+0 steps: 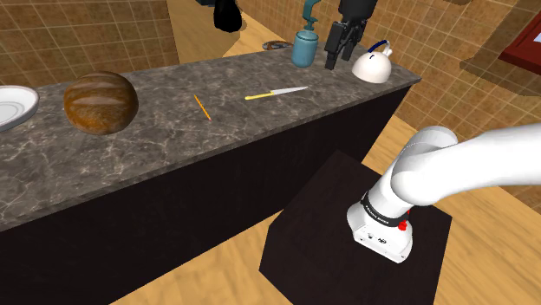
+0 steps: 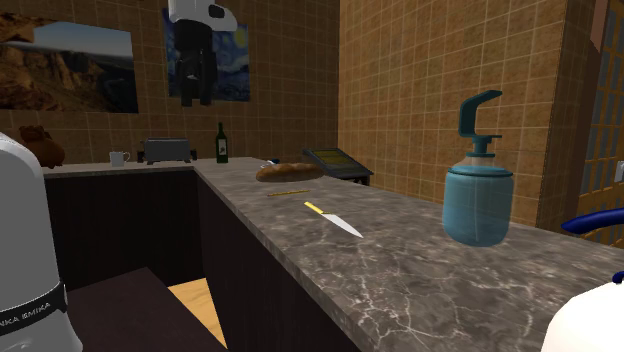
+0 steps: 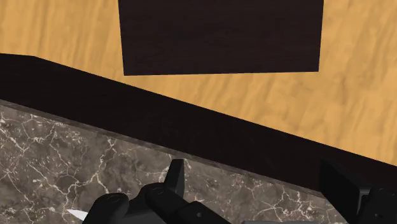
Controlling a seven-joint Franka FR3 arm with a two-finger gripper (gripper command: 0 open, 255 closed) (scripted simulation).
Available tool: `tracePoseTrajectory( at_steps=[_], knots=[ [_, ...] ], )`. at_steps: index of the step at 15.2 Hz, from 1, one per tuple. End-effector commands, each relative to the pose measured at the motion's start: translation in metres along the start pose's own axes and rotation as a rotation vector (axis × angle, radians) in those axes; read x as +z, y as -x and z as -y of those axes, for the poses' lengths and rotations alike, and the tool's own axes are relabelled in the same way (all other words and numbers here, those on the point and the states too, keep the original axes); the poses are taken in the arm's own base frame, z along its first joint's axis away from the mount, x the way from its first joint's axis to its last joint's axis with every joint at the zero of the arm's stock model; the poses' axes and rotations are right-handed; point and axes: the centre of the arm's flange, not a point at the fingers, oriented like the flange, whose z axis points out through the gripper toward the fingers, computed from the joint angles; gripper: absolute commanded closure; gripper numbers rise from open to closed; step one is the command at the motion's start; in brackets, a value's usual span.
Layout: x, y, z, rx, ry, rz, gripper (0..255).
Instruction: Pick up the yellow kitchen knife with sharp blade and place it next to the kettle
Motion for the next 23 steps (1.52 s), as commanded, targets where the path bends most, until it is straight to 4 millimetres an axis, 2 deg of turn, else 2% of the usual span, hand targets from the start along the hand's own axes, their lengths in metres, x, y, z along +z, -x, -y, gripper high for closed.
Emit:
tracePoseTrajectory(
  at_steps=[1, 7, 12, 18, 23],
  knots=[
    [0.000, 0.000, 0.000, 0.000, 0.000, 0.000, 0],
    [0.038, -0.048, -0.057, -0.191, -0.028, 0.016, 0],
    [0.072, -0.095, -0.096, -0.350, -0.051, 0.030, 0],
    [0.114, -0.158, -0.131, -0.542, -0.079, 0.046, 0],
    [0.151, -0.214, -0.150, -0.701, -0.102, 0.060, 0]
  ],
)
